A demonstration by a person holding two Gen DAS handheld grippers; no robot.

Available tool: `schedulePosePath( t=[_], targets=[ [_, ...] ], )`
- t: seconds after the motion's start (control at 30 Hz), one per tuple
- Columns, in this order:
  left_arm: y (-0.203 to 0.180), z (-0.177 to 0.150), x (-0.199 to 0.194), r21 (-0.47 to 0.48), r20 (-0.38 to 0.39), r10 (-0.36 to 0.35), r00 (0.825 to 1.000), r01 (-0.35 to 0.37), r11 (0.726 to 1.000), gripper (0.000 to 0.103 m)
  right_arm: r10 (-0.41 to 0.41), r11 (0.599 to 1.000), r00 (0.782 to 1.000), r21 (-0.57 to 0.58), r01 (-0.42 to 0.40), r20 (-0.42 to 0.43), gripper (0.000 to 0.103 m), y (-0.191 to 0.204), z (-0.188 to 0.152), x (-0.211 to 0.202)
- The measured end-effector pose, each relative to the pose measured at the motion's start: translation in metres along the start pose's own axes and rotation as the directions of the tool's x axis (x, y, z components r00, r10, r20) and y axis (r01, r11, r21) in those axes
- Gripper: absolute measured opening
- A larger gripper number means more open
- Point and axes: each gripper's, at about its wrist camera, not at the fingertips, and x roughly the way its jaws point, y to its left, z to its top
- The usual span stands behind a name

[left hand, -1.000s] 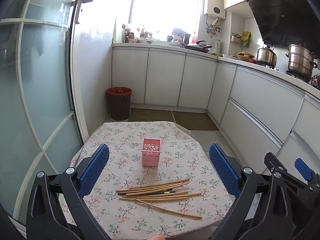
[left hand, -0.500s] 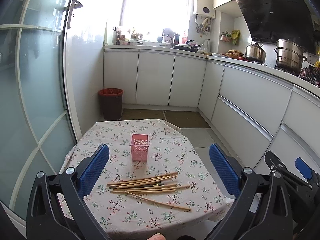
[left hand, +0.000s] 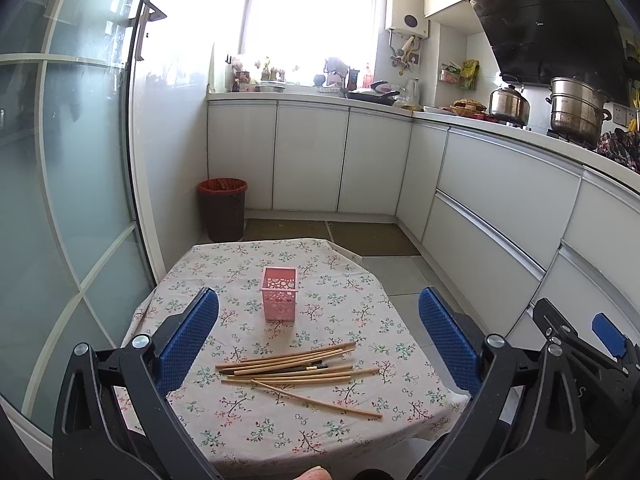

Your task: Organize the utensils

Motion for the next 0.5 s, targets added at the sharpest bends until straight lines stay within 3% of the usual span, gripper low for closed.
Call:
schedulePosePath(
  t=[0.5],
  targets=[
    [0.0043, -0.0007, -0.0015, -0.002, -0.006, -0.002, 1.0, 0.002, 1.0, 0.096, 0.005, 1.0, 1.0, -0.004, -0.005, 0.0, 0.096, -0.0001, 0.0009, -0.0024]
  ],
)
